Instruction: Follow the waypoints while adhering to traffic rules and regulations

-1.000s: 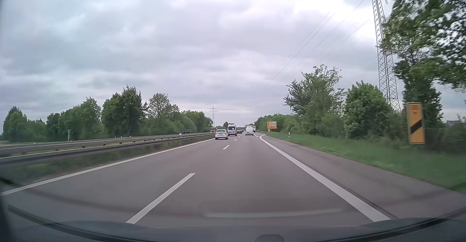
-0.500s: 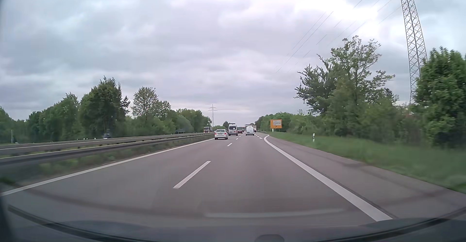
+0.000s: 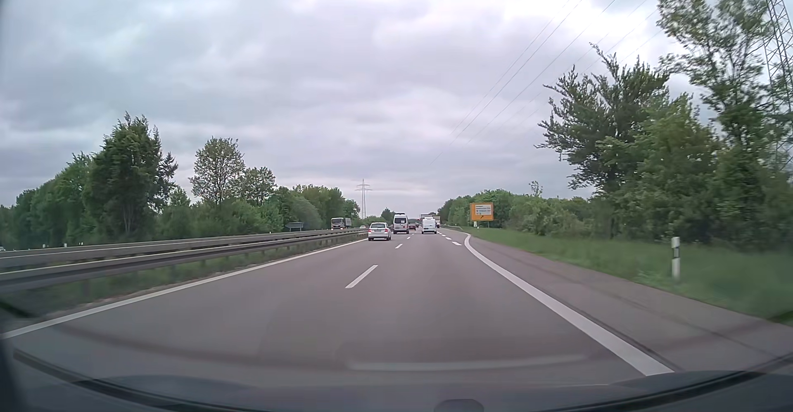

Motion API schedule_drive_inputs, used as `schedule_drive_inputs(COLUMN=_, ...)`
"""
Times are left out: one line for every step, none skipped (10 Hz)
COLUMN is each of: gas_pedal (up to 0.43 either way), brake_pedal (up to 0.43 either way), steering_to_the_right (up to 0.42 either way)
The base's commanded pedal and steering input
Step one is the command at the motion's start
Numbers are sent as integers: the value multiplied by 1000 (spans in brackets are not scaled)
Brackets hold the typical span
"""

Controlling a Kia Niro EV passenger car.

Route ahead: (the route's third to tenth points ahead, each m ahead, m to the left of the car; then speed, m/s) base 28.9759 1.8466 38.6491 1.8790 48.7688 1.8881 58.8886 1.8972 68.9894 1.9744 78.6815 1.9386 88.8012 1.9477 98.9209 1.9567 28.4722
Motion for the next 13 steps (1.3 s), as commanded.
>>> schedule_drive_inputs(gas_pedal=118, brake_pedal=0, steering_to_the_right=-6)
schedule_drive_inputs(gas_pedal=110, brake_pedal=0, steering_to_the_right=-6)
schedule_drive_inputs(gas_pedal=67, brake_pedal=0, steering_to_the_right=-5)
schedule_drive_inputs(gas_pedal=59, brake_pedal=0, steering_to_the_right=-5)
schedule_drive_inputs(gas_pedal=39, brake_pedal=0, steering_to_the_right=-6)
schedule_drive_inputs(gas_pedal=28, brake_pedal=0, steering_to_the_right=-5)
schedule_drive_inputs(gas_pedal=28, brake_pedal=0, steering_to_the_right=-5)
schedule_drive_inputs(gas_pedal=28, brake_pedal=0, steering_to_the_right=-5)
schedule_drive_inputs(gas_pedal=28, brake_pedal=0, steering_to_the_right=-5)
schedule_drive_inputs(gas_pedal=28, brake_pedal=0, steering_to_the_right=-5)
schedule_drive_inputs(gas_pedal=39, brake_pedal=0, steering_to_the_right=-4)
schedule_drive_inputs(gas_pedal=47, brake_pedal=0, steering_to_the_right=-4)
schedule_drive_inputs(gas_pedal=79, brake_pedal=0, steering_to_the_right=-4)
